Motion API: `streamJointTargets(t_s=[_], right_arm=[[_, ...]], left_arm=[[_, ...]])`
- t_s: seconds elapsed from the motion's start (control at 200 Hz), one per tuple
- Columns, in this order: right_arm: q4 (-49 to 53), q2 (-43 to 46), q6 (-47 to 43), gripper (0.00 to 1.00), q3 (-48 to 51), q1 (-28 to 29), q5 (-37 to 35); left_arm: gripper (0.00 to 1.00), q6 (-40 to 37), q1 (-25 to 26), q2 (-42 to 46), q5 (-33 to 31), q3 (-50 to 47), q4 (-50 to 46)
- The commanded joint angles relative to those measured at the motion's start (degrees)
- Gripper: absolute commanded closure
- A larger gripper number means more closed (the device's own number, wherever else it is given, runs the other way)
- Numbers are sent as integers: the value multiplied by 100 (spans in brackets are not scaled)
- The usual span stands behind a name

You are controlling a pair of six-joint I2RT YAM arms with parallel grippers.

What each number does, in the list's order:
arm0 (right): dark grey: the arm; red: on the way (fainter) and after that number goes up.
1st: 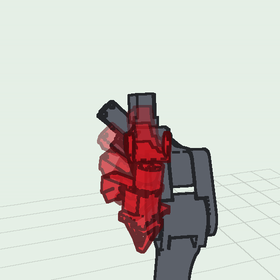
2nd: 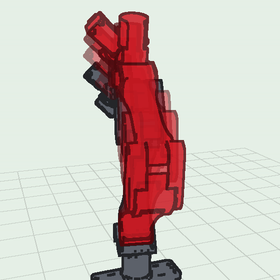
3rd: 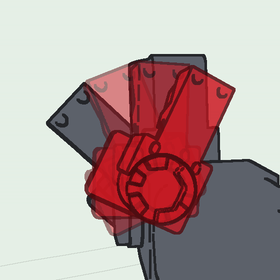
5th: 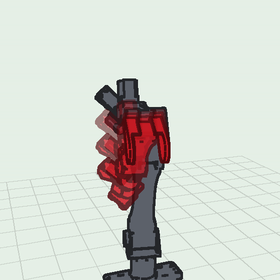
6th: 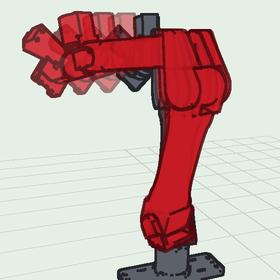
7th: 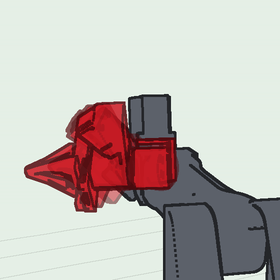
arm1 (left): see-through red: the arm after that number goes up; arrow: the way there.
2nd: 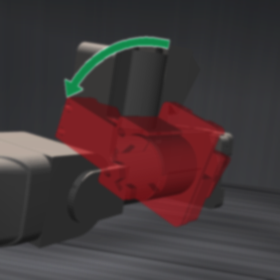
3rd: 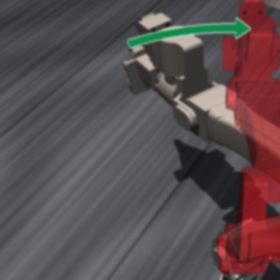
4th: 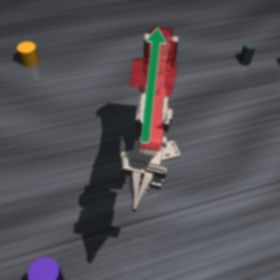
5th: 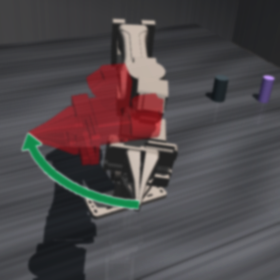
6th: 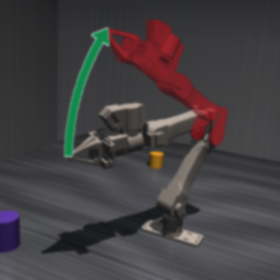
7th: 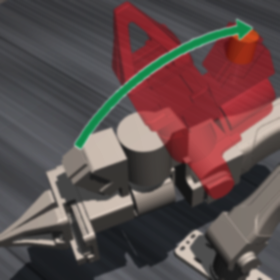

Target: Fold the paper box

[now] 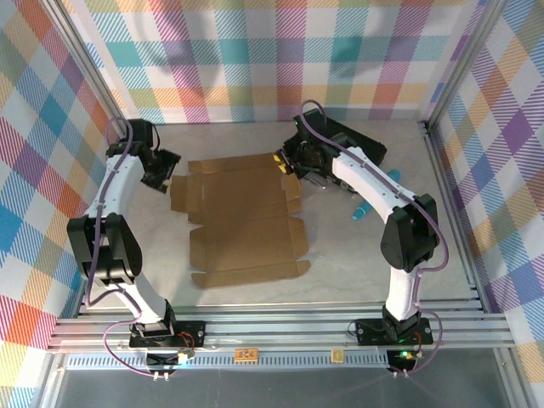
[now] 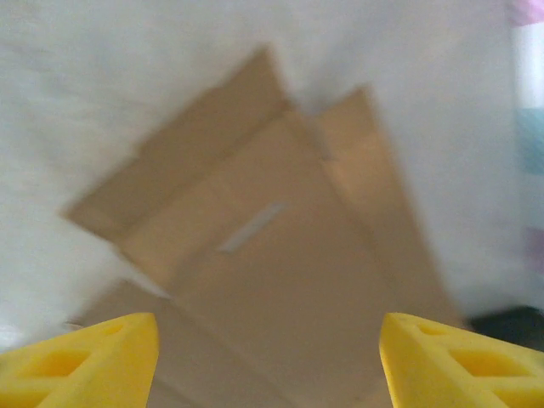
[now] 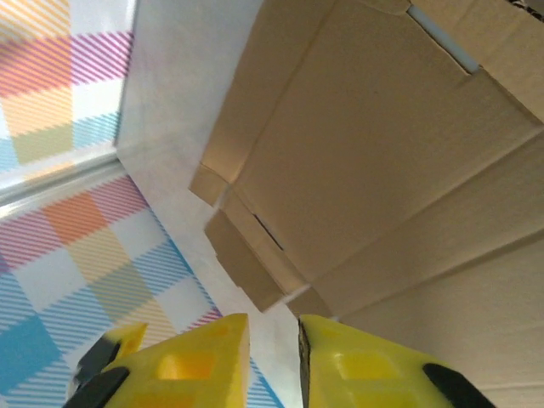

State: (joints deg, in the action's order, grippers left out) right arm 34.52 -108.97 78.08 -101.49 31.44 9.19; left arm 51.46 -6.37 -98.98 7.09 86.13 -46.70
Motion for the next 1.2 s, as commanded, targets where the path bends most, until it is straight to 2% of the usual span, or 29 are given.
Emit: streamJointTargets(t_s=[0.0, 0.175, 0.44, 0.675, 0.77, 0.86, 0.935, 0.995, 1.195], right_arm=[[556, -150, -866, 74, -130, -38, 442], [443, -199, -1312, 71, -158, -66, 827], [441, -298, -1572, 71, -206, -234, 1203], [459, -334, -1638, 71, -197, -284, 1338], [451, -371, -1613, 71, -206, -279, 1379], [414, -406, -1588, 71, -213, -279, 1408], [390, -432, -1562, 71, -230, -281, 1423], [367, -466, -1551, 71, -255, -279, 1444], [353, -538, -1557, 71, -345, -279, 1523]], left_arm=[[30, -1484, -228, -441, -340, -236, -721], [30, -2319, -248, -783, -237, -492, 80], [33, -2583, -323, -951, 375, -1047, 1644], [39, -2898, -326, -1523, 429, -693, 1783], [45, -3028, -320, -1635, 444, -580, 1724], [44, -3032, -321, -1592, 313, -565, 1684], [36, -3053, -312, -1426, 80, -534, 1589], [34, -3184, -292, -1264, -55, -659, 1743], [39, -3542, -287, -1804, 210, -293, 1631]])
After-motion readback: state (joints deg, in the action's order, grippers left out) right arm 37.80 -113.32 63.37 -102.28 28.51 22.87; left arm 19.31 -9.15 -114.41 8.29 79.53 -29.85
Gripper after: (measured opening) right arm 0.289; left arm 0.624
